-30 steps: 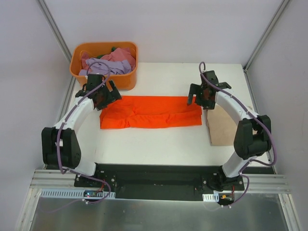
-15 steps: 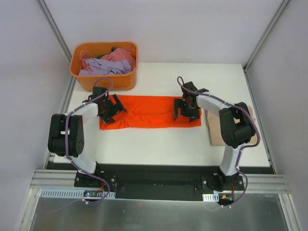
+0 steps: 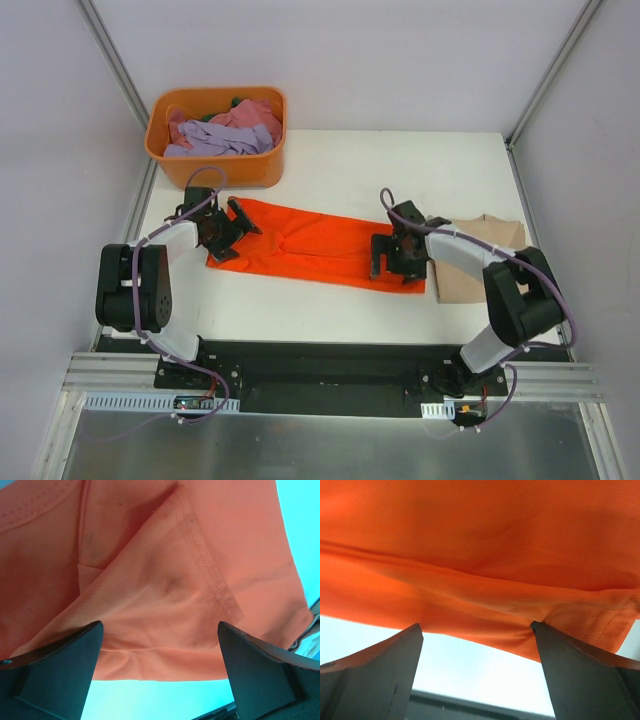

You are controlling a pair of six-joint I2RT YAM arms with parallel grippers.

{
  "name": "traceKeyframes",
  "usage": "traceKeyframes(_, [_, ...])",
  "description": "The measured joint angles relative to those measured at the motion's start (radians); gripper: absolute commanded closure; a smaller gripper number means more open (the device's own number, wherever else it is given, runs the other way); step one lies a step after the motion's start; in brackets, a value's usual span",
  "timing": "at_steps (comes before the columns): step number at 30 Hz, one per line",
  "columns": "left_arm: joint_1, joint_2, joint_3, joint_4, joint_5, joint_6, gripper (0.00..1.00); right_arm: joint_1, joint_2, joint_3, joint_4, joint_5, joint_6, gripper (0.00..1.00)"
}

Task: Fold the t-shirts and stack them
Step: Rotate the tshirt 90 degrees

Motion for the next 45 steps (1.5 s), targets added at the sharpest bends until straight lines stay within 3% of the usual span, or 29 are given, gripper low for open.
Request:
traceKeyframes(4, [-0.045, 0.002, 0.0, 0.016, -0.006, -0.023, 0.01, 0.11, -0.118, -0.123, -0.014, -0.01, 0.063, 0.04])
traceKeyframes(8, [-0.176, 0.057, 0.059, 0.02, -0.024, -0.047, 0.01, 0.211, -0.198, -0.198, -0.021, -0.037, 0.13, 0.04])
traceKeyframes(12, [-0.301, 0.212, 0.235, 0.018, -0.021, -0.073, 0.01, 0.259, -0.226, -0.227, -0.018, -0.064, 0.192, 0.04])
traceKeyframes(21, [-0.425, 0.559, 0.716, -0.019, 0.015, -0.084, 0.01, 0.309, -0.247, -0.251, -0.003, -0.139, 0.229, 0.04])
traceKeyframes(28, [-0.454, 0.881, 1.245, -0.145, 0.029, -0.068, 0.01, 0.324, -0.202, -0.228, 0.021, -0.219, 0.207, 0.04])
traceKeyframes(35, [-0.431, 1.056, 1.546, -0.199, 0.016, -0.076, 0.01, 0.348, -0.049, -0.112, 0.07, -0.338, 0.174, 0.04])
traceKeyframes(38, [-0.42, 1.106, 1.618, -0.168, 0.012, -0.092, 0.01, 0.359, 0.022, -0.05, 0.091, -0.389, 0.158, 0.04])
traceKeyframes(45, [-0.403, 1.137, 1.627, -0.044, -0.005, -0.116, 0.01, 0.38, 0.174, 0.116, 0.135, -0.476, 0.108, 0.04])
